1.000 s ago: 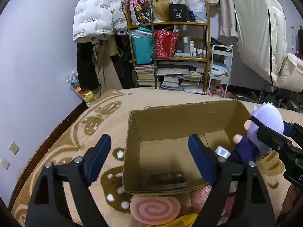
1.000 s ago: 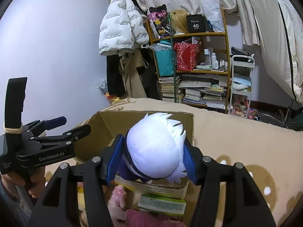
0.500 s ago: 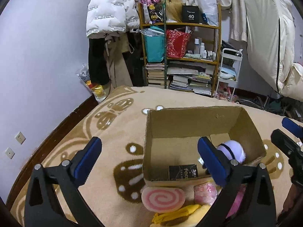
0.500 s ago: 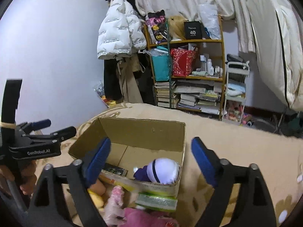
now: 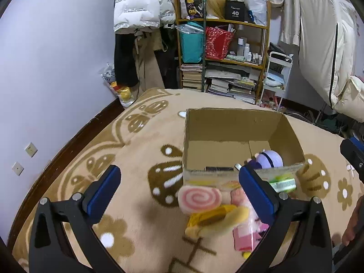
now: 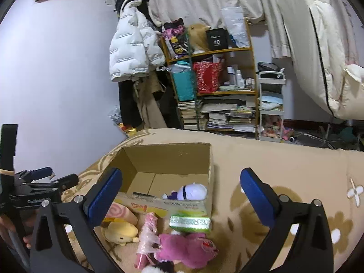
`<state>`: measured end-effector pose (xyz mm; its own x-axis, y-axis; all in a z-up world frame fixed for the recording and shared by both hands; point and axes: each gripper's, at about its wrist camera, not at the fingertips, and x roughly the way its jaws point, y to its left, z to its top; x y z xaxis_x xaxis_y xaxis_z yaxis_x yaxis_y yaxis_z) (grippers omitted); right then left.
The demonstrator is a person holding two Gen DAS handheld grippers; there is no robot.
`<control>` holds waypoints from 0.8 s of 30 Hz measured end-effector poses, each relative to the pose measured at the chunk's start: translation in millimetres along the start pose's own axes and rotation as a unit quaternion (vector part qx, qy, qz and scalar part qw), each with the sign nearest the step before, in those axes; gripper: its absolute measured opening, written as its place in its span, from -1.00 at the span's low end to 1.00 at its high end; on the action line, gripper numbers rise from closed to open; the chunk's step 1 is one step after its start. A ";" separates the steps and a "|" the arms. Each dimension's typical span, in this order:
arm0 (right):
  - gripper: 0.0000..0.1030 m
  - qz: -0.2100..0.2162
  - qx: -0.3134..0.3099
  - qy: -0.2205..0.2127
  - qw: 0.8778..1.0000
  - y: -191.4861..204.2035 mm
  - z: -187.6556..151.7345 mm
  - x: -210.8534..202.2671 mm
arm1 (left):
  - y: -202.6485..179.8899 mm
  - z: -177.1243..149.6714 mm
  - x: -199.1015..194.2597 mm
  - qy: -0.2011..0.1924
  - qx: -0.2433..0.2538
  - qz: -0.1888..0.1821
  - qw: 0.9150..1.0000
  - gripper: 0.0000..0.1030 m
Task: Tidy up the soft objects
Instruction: 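Pull both grippers back from the cardboard box toward the pile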
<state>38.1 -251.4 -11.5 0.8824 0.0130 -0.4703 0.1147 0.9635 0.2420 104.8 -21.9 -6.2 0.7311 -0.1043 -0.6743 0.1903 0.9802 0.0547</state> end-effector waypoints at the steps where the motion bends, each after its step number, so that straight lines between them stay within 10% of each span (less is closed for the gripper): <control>1: 1.00 -0.001 0.002 0.002 1.000 -0.5 -1.1 -2.8 | 0.9 -2.1 -3.0 0.001 -0.001 -0.002 1.000 0.99; 24: 1.00 0.000 -0.008 0.068 0.998 9.2 -34.3 -24.0 | 10.7 -37.2 -18.2 0.058 -0.001 -0.007 0.998 0.99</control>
<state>2.3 -233.6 -27.1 0.8122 0.0484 -0.5814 0.1065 0.9675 0.2293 69.2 -3.3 -20.7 0.6473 -0.0972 -0.7560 0.1976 0.9793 0.0434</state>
